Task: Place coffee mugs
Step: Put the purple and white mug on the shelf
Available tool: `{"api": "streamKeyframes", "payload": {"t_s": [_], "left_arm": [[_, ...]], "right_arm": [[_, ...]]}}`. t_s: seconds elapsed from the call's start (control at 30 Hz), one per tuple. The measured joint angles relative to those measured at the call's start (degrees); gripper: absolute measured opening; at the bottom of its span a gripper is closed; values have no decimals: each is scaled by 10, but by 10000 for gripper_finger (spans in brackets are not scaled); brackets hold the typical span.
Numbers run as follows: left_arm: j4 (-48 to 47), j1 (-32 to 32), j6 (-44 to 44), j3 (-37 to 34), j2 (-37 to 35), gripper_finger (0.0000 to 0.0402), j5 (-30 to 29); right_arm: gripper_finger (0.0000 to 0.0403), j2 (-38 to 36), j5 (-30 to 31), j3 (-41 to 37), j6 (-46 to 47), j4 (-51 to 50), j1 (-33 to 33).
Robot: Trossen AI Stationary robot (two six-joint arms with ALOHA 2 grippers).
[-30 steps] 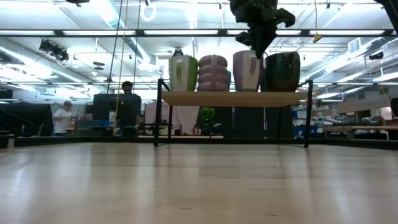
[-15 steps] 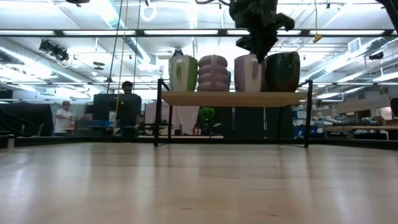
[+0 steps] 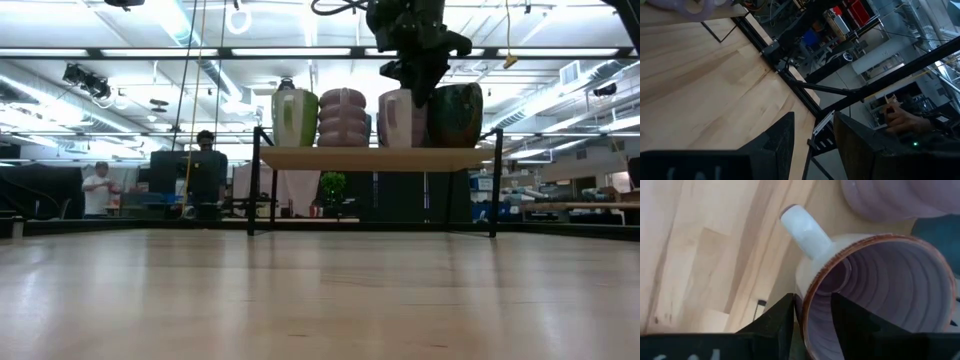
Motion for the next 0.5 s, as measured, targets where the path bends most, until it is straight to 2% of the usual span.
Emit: {"api": "streamKeyframes", "payload": {"t_s": [0.33, 0.5], "left_arm": [[-3, 0, 19, 0, 0, 142, 0], [-3, 0, 24, 0, 0, 142, 0]], "right_arm": [[137, 0, 77, 0, -20, 11, 20], [137, 0, 94, 0, -21, 16, 20]]}}
